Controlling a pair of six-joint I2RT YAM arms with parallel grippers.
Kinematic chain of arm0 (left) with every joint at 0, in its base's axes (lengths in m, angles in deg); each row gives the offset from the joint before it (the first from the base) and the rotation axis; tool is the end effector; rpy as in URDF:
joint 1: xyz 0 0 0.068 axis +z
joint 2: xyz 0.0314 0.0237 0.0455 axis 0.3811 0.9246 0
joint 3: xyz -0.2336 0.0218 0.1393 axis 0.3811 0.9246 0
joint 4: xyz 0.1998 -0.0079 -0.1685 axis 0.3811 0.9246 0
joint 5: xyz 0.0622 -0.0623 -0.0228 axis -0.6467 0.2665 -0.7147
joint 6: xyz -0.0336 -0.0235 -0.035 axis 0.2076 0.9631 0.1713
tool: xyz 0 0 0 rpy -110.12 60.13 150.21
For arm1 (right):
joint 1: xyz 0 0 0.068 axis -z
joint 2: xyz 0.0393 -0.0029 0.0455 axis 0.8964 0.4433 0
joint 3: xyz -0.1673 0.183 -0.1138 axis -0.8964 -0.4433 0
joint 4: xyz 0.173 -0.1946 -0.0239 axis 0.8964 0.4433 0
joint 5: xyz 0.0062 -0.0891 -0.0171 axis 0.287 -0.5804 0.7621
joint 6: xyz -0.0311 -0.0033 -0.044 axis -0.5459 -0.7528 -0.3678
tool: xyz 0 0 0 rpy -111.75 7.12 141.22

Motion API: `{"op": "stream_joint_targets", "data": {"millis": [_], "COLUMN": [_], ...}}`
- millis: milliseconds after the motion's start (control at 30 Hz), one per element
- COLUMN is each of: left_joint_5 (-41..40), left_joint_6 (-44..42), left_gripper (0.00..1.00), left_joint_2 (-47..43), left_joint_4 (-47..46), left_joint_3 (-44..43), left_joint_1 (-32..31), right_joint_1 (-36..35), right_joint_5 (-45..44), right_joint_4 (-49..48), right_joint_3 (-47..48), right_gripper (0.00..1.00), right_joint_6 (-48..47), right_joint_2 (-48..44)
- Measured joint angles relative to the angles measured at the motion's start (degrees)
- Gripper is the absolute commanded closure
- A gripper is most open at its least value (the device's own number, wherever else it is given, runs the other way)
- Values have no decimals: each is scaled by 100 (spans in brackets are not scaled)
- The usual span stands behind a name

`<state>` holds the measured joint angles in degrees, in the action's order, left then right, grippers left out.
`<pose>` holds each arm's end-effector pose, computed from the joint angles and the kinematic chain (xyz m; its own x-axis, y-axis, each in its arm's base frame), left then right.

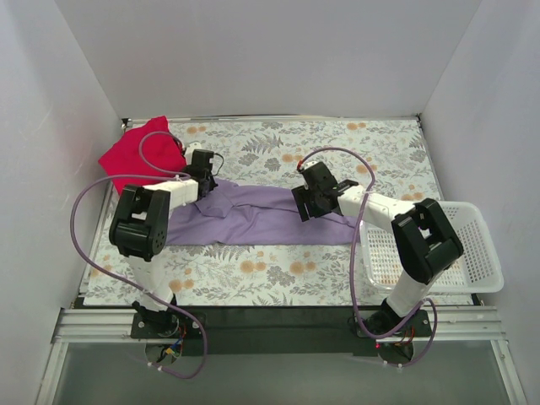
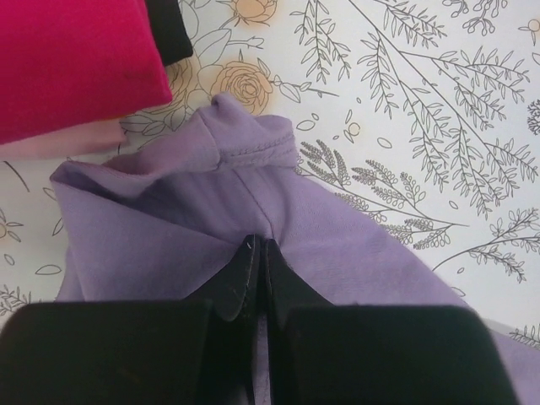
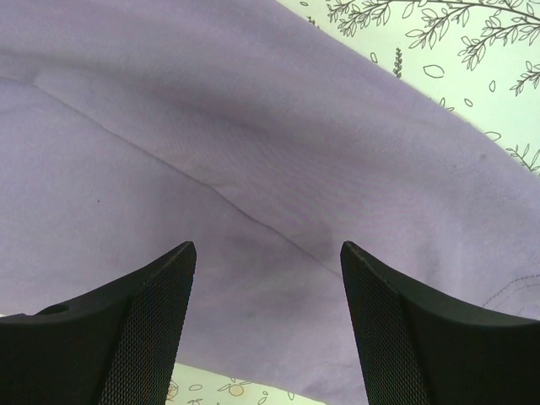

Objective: Fold and stack the t-shirts
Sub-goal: Fold the tshirt

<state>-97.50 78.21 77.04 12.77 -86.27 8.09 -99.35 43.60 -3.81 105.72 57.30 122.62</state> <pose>0.3807 -0.0836 0.1476 -0.3169 -0.7741 -0.5481 -0.6457 0.5993 -0.4731 0.2892 0.1985 0.1921 -0.7242 -0.3120 -0.6150 -0.3522 0.9340 -0.0591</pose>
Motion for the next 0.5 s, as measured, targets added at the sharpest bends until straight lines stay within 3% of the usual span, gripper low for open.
{"op": "stream_joint_targets", "data": {"millis": [200,333,500], "left_joint_5": [-31,2,48], "left_joint_6": [28,46,63], "left_gripper": [99,89,90], "left_joint_2": [-378,-732,-1010], "left_joint_4": [37,24,-26], "left_joint_3": [289,487,658], "left_joint_1": [0,0,0], "right_joint_1": [0,0,0], "right_joint_5": [-4,-4,-9], "right_joint_4": [-24,-61,-92], "right_joint_3": [-55,-83,-81], "right_gripper": [36,36,36], "right_joint_6": [33,37,37], "right_joint_2": [26,50,221]}}
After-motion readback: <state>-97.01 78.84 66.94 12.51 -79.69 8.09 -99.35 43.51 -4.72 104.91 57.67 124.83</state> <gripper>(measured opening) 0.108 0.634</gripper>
